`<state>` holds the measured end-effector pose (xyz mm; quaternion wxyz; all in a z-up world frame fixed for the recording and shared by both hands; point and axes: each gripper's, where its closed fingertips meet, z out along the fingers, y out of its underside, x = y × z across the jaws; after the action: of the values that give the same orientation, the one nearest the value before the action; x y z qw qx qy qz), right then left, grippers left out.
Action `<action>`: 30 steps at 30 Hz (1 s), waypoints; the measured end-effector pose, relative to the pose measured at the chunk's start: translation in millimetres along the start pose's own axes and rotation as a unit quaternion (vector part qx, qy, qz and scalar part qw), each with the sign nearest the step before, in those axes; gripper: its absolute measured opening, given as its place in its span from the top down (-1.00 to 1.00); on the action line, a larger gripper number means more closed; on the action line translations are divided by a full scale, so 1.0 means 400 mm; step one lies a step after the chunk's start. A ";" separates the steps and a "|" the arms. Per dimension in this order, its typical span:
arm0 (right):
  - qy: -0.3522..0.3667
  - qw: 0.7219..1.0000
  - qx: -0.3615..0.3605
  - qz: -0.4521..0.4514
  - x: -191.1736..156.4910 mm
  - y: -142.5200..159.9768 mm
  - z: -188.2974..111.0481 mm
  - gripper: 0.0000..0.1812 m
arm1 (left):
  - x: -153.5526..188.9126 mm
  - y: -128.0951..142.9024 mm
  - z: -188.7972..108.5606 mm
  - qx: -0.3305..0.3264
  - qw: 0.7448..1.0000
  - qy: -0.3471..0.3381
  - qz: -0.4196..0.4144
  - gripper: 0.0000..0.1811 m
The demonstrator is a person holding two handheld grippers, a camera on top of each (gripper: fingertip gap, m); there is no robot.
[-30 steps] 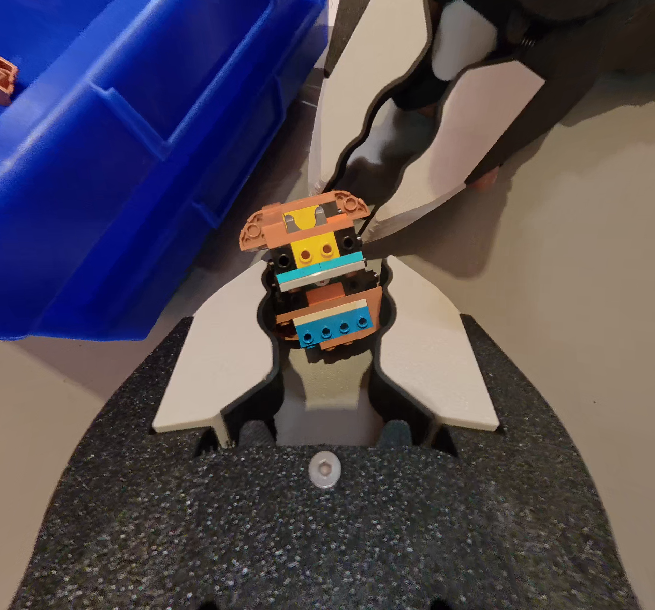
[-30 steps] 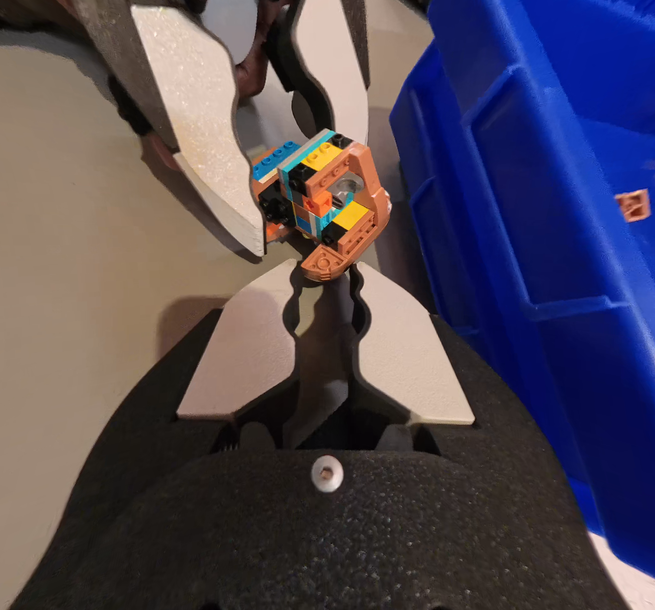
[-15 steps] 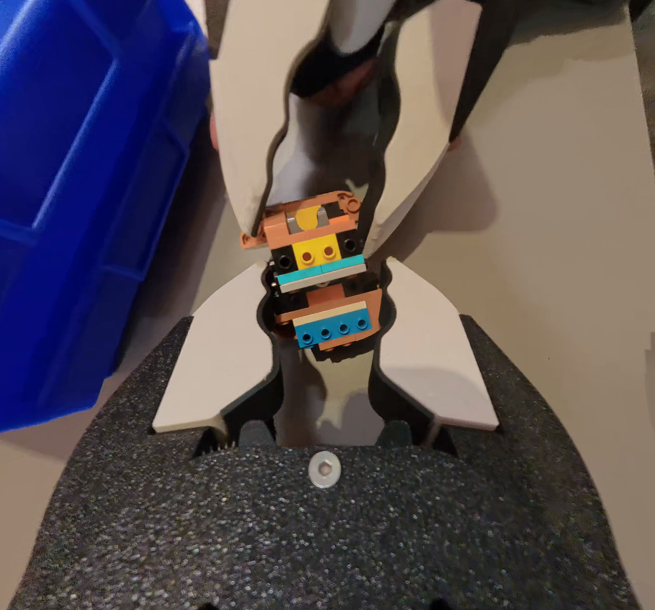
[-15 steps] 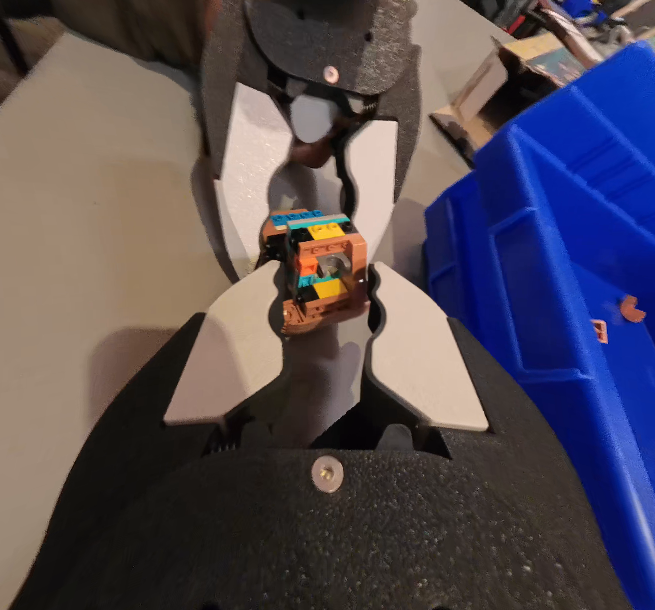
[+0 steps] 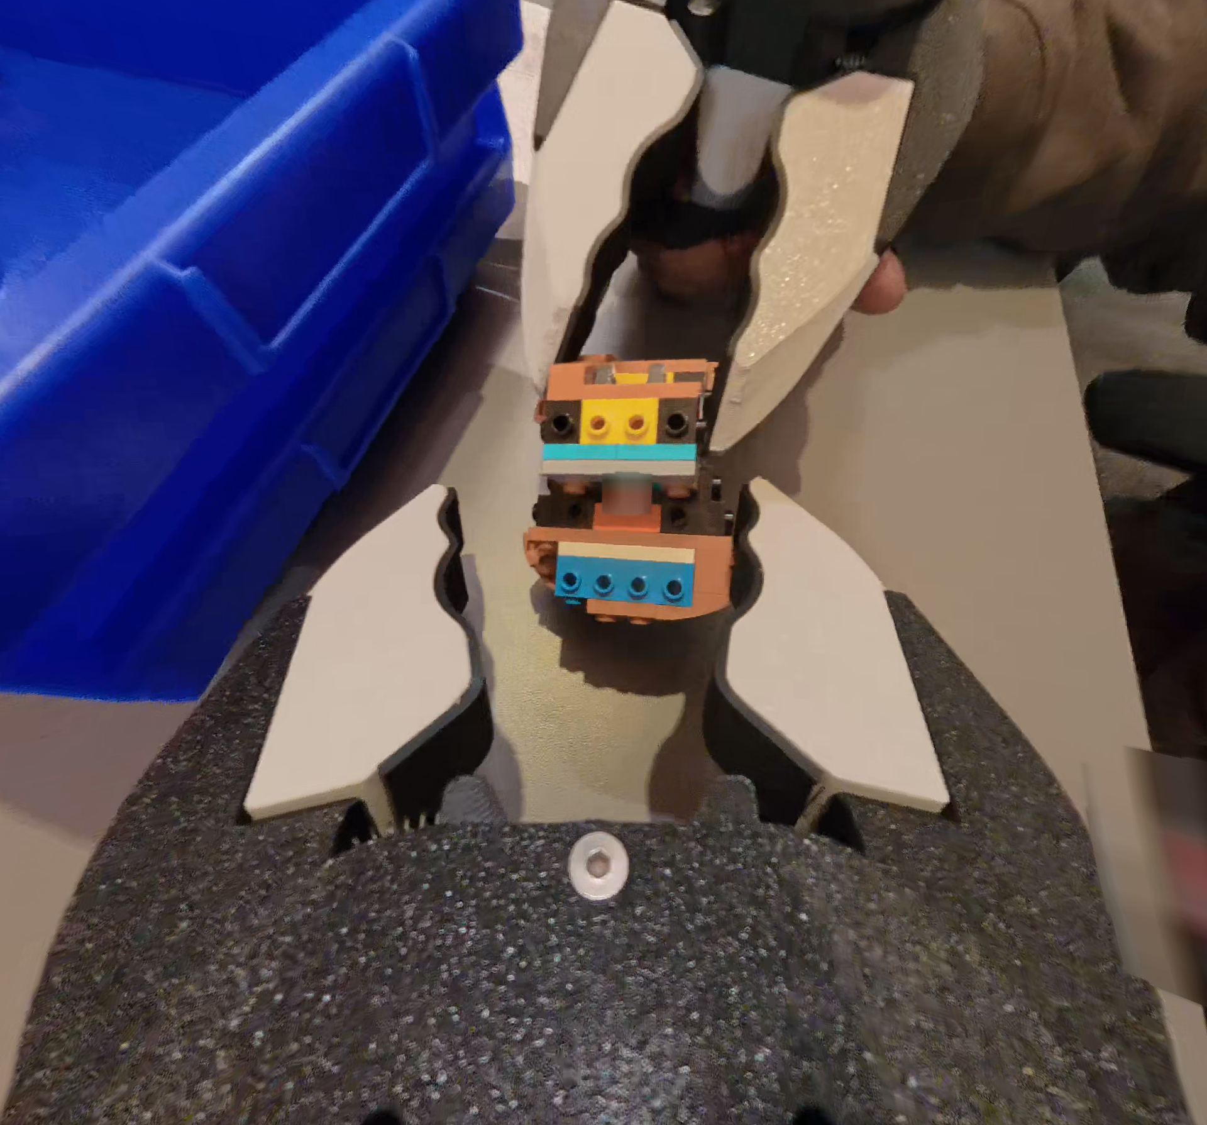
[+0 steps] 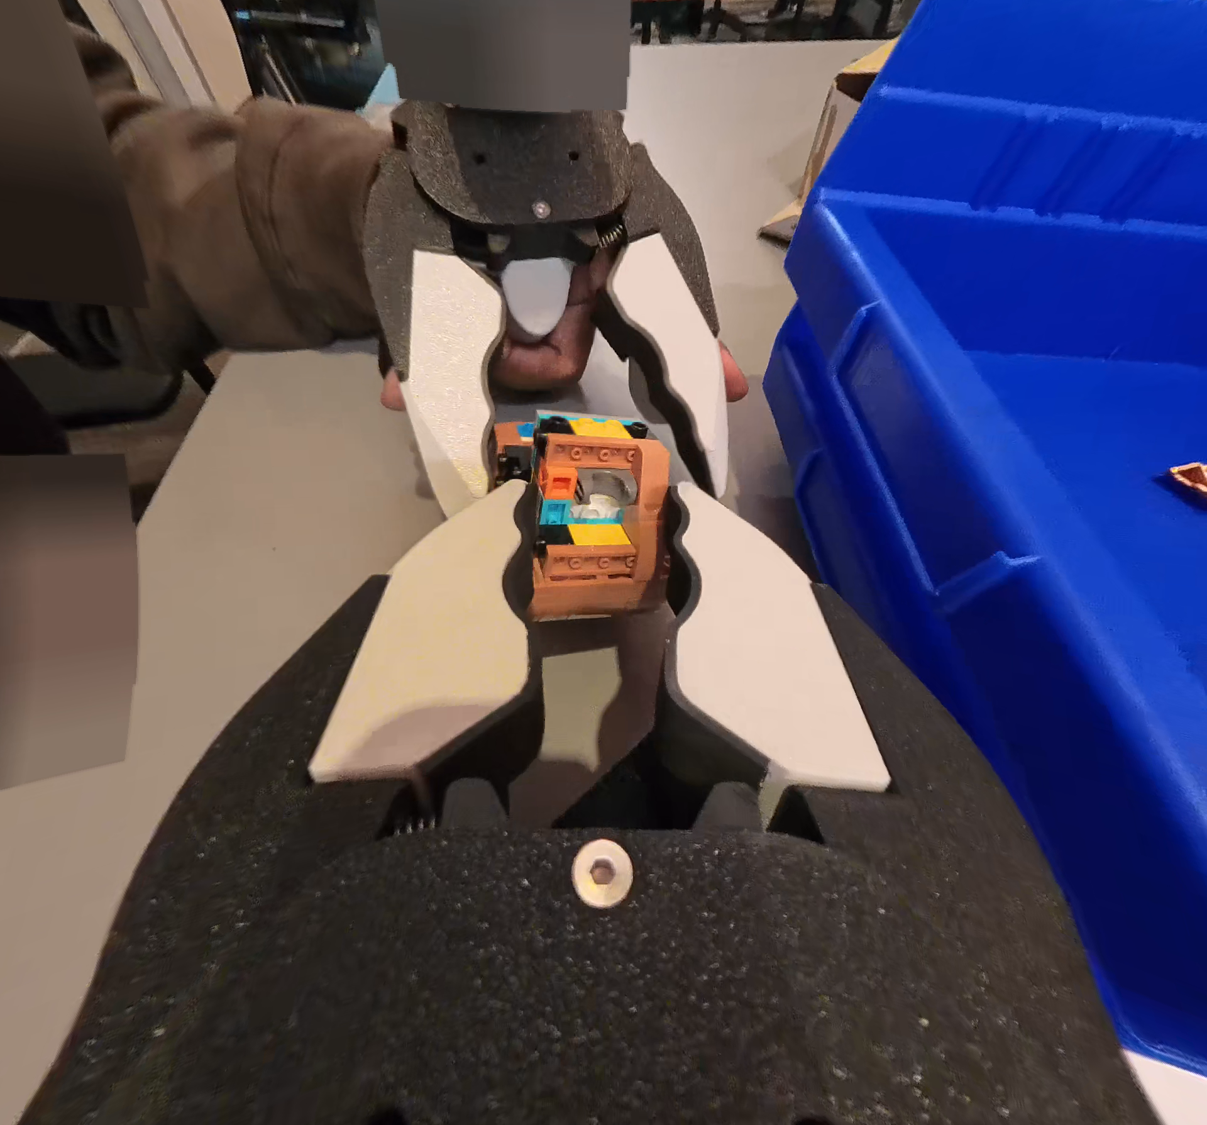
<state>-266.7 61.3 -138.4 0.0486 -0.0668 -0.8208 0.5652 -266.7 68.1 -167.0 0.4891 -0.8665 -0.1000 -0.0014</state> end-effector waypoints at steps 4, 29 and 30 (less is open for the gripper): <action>0.008 1.000 0.022 0.010 0.004 -0.019 -0.004 0.59 | -0.003 -0.009 -0.009 0.017 0.999 0.014 -0.036 0.09; 0.021 0.983 0.168 0.069 0.024 -0.113 -0.056 0.59 | 0.022 -0.098 -0.054 0.122 0.991 0.000 0.050 -0.02; 0.015 0.983 0.171 0.066 0.019 -0.114 -0.055 0.59 | 0.023 -0.099 -0.053 0.125 0.991 0.005 0.042 -0.02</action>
<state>-273.1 66.7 -87.9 0.0345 -0.1202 -0.7047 0.6984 -262.4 71.6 -121.5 0.5934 -0.8022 -0.0601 0.0272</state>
